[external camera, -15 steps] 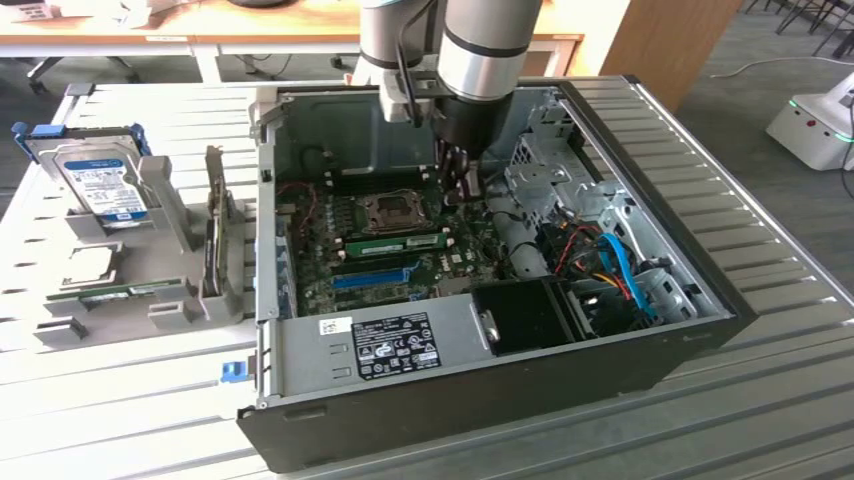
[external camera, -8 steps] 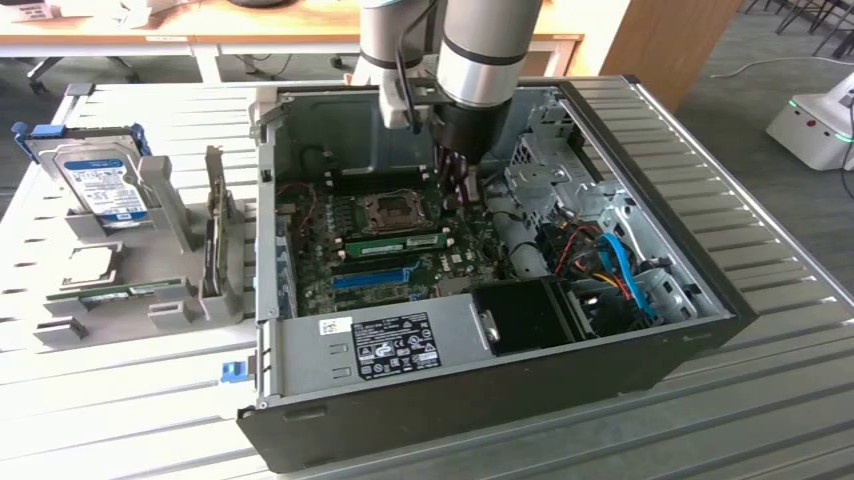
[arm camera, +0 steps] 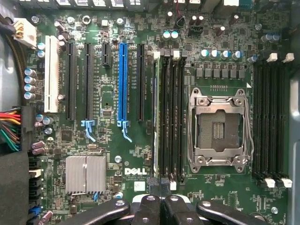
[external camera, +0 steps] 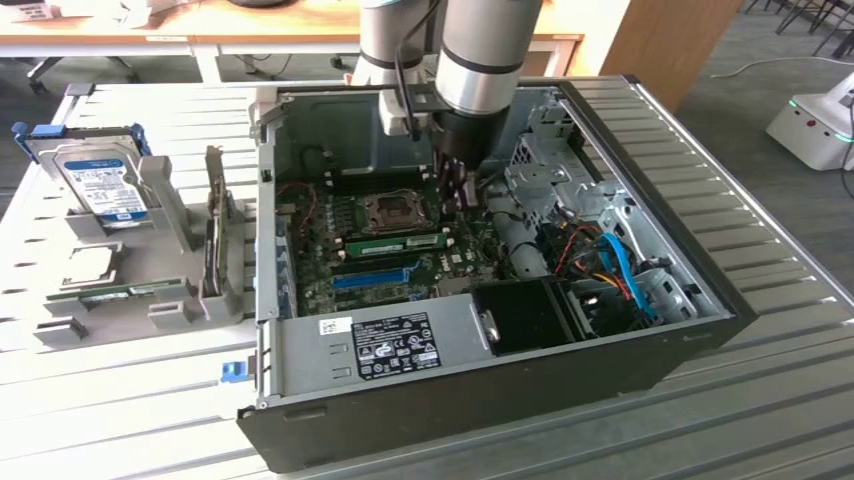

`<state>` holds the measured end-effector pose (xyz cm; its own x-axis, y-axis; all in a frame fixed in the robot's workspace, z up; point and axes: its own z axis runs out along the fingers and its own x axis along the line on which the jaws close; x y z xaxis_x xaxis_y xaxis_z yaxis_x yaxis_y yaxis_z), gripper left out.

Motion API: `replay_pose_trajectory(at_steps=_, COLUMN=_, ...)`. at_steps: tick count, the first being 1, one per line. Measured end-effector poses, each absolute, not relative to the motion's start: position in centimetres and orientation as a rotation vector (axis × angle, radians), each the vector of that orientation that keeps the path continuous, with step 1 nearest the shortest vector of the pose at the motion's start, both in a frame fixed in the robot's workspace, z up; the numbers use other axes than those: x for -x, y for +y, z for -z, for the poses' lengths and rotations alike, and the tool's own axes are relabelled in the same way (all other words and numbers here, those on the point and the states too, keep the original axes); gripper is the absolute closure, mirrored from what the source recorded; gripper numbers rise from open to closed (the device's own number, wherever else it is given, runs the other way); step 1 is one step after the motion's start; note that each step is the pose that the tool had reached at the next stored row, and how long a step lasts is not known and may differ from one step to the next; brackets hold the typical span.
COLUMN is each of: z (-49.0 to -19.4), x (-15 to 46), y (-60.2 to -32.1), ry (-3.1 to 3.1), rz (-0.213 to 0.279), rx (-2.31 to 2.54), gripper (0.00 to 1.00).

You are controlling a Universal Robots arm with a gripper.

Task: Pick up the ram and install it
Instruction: 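Press down the ram until it locks into place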

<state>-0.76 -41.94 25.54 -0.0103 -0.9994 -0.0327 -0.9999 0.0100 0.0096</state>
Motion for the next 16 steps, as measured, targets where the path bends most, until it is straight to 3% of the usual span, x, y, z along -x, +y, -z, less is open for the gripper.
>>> replay_pose_trajectory(at_steps=16, z=-24.3, x=0.8, y=-41.9, ry=2.221, rz=-0.047, rx=2.198, gripper=0.89)
